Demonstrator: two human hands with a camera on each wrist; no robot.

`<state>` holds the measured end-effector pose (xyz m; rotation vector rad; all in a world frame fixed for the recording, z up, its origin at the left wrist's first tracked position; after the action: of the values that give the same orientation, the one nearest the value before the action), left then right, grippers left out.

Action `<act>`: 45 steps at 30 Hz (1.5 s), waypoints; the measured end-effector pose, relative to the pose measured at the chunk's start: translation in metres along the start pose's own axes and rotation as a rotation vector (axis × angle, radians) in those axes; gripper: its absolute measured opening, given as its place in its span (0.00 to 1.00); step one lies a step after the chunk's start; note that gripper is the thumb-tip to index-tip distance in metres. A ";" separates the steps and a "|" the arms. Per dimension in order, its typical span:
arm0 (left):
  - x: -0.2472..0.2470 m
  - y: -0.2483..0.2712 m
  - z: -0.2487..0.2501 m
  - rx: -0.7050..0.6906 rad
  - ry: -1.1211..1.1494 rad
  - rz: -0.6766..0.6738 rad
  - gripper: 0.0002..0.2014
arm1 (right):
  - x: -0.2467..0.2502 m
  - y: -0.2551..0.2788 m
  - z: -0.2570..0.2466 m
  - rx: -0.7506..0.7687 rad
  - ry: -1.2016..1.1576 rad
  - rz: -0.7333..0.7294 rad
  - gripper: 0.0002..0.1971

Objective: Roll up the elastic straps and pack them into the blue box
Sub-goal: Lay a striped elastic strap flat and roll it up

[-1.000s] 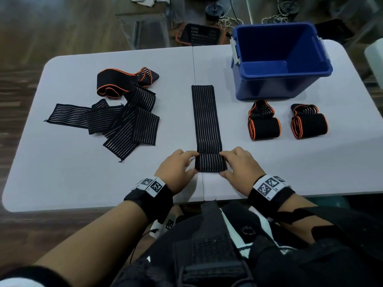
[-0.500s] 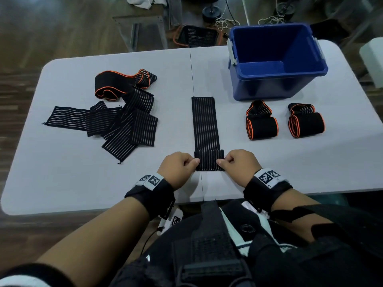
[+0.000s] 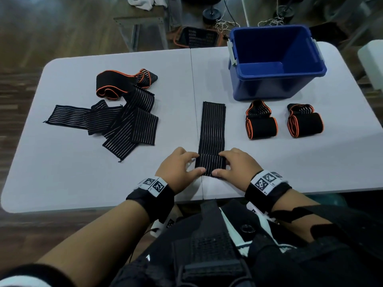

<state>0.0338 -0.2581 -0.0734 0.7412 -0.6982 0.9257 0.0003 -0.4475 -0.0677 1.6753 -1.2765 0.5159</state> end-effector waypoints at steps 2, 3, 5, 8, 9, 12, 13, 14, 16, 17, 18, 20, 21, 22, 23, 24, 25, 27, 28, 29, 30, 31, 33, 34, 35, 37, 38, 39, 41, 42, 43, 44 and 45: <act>-0.003 0.001 0.000 -0.011 -0.064 -0.067 0.33 | 0.003 0.003 0.001 0.004 -0.018 0.021 0.41; -0.004 0.001 0.000 -0.014 -0.088 -0.080 0.34 | 0.005 0.004 0.001 0.003 -0.037 0.045 0.42; -0.005 0.001 0.001 -0.029 -0.118 -0.064 0.33 | 0.007 0.006 0.000 0.027 -0.038 0.082 0.39; -0.006 0.002 0.005 -0.070 -0.135 -0.033 0.33 | 0.004 0.009 -0.001 0.075 0.038 0.064 0.39; -0.007 0.002 0.007 -0.084 -0.149 -0.036 0.32 | 0.003 0.010 0.000 0.080 0.049 0.059 0.40; -0.007 0.000 0.008 -0.091 -0.165 -0.048 0.30 | 0.002 0.010 0.004 0.083 0.062 0.077 0.39; -0.007 -0.001 0.008 -0.087 -0.162 -0.051 0.30 | 0.000 0.010 0.006 0.083 0.042 0.075 0.38; -0.007 -0.002 0.008 -0.085 -0.156 -0.054 0.29 | -0.002 0.009 0.008 0.074 -0.006 0.069 0.37; -0.007 -0.004 0.009 -0.084 -0.133 -0.062 0.26 | -0.005 0.007 0.013 0.036 -0.150 0.058 0.33; -0.007 -0.004 0.009 -0.085 -0.119 -0.066 0.24 | -0.005 0.006 0.015 0.021 -0.202 0.058 0.30; -0.007 -0.005 0.009 -0.078 -0.102 -0.069 0.21 | -0.004 0.005 0.015 0.016 -0.225 0.060 0.26; -0.005 -0.006 0.011 -0.046 -0.056 -0.063 0.15 | -0.001 0.003 0.014 0.015 -0.234 0.062 0.15; -0.003 -0.007 0.012 -0.033 -0.040 -0.061 0.14 | 0.000 0.002 0.015 0.007 -0.248 0.067 0.12; -0.003 -0.008 0.014 -0.025 -0.038 -0.063 0.16 | 0.001 0.001 0.016 -0.010 -0.267 0.075 0.11; -0.003 -0.008 0.016 -0.016 -0.044 -0.072 0.19 | 0.002 0.000 0.017 -0.033 -0.284 0.089 0.11; -0.003 -0.008 0.017 -0.005 -0.054 -0.078 0.21 | 0.002 0.000 0.019 -0.060 -0.298 0.107 0.11; -0.003 -0.008 0.016 0.008 -0.059 -0.073 0.21 | 0.002 0.000 0.020 -0.085 -0.321 0.125 0.10; -0.002 -0.007 0.010 0.062 -0.027 -0.024 0.18 | 0.002 0.001 0.021 -0.111 -0.371 0.143 0.11; 0.000 -0.006 0.007 0.094 0.013 0.005 0.15 | 0.003 0.002 0.019 -0.102 -0.370 0.147 0.12; 0.002 -0.004 0.004 0.111 0.043 0.031 0.14 | 0.004 0.002 0.016 -0.081 -0.351 0.151 0.13; 0.004 -0.002 0.004 0.102 0.048 0.053 0.16 | 0.005 0.003 0.014 -0.056 -0.324 0.153 0.15; 0.005 -0.001 0.004 0.075 0.028 0.068 0.17 | 0.005 0.003 0.012 -0.030 -0.297 0.153 0.16; 0.007 -0.001 0.009 0.004 -0.039 0.088 0.18 | 0.005 0.004 0.008 0.012 -0.252 0.140 0.19; 0.007 -0.001 0.010 -0.018 -0.065 0.091 0.18 | 0.004 0.004 0.007 0.026 -0.237 0.127 0.20; 0.007 -0.002 0.011 -0.024 -0.079 0.083 0.19 | 0.002 0.004 0.007 0.032 -0.230 0.109 0.22; 0.005 -0.003 0.009 -0.025 -0.109 0.060 0.24 | 0.001 0.004 0.007 0.037 -0.232 0.068 0.26; 0.003 -0.004 0.008 -0.037 -0.135 0.040 0.29 | 0.000 0.003 0.007 0.043 -0.218 0.049 0.29; 0.001 -0.004 0.006 -0.048 -0.161 0.009 0.34 | -0.001 0.002 0.007 0.051 -0.186 0.032 0.32; -0.003 -0.004 0.001 -0.038 -0.200 -0.051 0.40 | -0.002 -0.002 0.008 0.075 -0.116 0.020 0.33; -0.003 -0.005 -0.001 -0.027 -0.203 -0.062 0.40 | -0.002 -0.005 0.008 0.084 -0.101 0.025 0.32; -0.003 -0.007 -0.003 -0.018 -0.193 -0.060 0.38 | -0.001 -0.008 0.008 0.086 -0.101 0.033 0.30; -0.002 -0.009 -0.004 -0.010 -0.175 -0.049 0.35 | 0.000 -0.010 0.008 0.080 -0.112 0.043 0.28; -0.001 -0.011 -0.005 -0.004 -0.152 -0.032 0.32 | 0.002 -0.013 0.008 0.072 -0.130 0.049 0.27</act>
<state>0.0438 -0.2593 -0.0797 0.8232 -0.8188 0.8451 0.0109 -0.4548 -0.0753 1.7648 -1.4110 0.4938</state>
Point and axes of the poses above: each hand's wrist, its own y-axis away from the middle knuckle, its own x-axis out of the back of the hand, z = x × y, the point moved 6 cm from there along -y, towards the middle knuckle, and after that the axes turned 3 degrees about -y, right-handed, at the moved point
